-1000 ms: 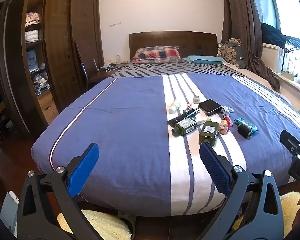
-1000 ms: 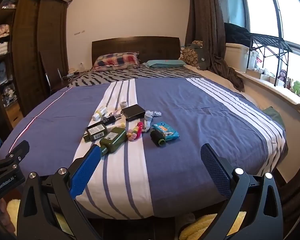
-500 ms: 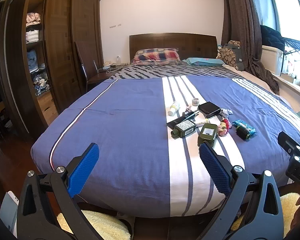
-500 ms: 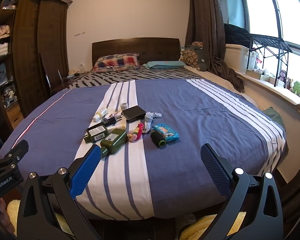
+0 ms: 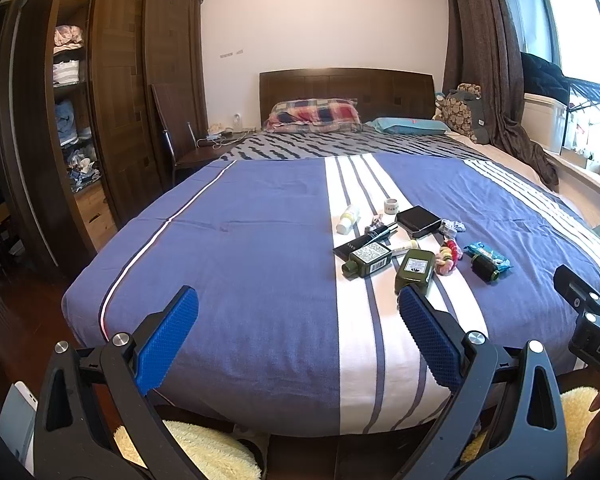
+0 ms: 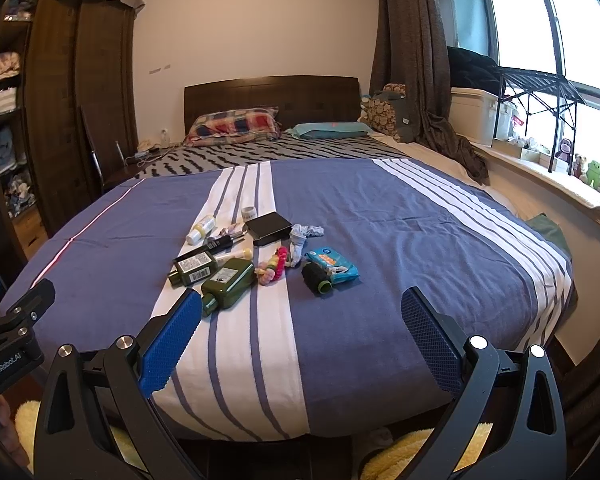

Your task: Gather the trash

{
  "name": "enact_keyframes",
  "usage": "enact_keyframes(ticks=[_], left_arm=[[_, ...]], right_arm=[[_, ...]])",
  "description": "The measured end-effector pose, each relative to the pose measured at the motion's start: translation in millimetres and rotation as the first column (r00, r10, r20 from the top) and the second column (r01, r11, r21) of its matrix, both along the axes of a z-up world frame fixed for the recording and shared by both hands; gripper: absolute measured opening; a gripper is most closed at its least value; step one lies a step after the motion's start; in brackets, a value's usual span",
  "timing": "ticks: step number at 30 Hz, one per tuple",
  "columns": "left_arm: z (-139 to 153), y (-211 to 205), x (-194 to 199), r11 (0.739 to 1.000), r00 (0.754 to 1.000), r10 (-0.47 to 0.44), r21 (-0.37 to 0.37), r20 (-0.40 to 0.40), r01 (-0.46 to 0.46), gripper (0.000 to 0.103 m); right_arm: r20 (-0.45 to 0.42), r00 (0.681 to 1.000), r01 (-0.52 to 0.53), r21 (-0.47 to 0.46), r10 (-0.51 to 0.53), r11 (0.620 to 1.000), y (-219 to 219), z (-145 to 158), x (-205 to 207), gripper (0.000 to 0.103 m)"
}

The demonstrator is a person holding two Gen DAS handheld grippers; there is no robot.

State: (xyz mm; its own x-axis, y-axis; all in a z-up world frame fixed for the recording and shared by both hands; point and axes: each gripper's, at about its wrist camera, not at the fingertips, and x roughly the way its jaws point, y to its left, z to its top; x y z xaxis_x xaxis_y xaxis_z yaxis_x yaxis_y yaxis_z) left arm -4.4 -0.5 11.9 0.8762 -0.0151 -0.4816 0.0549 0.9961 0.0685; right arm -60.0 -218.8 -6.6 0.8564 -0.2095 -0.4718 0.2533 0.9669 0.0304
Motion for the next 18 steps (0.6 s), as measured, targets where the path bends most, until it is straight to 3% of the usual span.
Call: enact_keyframes(ticks=[18], left_arm=[[3.3, -1.6, 0.1, 1.0, 1.0, -0.001, -0.003, 0.004, 0.001, 0.095]], right_arm=[[0.001, 1.0, 0.003, 0.003, -0.003, 1.0, -1.1, -1.1, 0.3, 0.1]])
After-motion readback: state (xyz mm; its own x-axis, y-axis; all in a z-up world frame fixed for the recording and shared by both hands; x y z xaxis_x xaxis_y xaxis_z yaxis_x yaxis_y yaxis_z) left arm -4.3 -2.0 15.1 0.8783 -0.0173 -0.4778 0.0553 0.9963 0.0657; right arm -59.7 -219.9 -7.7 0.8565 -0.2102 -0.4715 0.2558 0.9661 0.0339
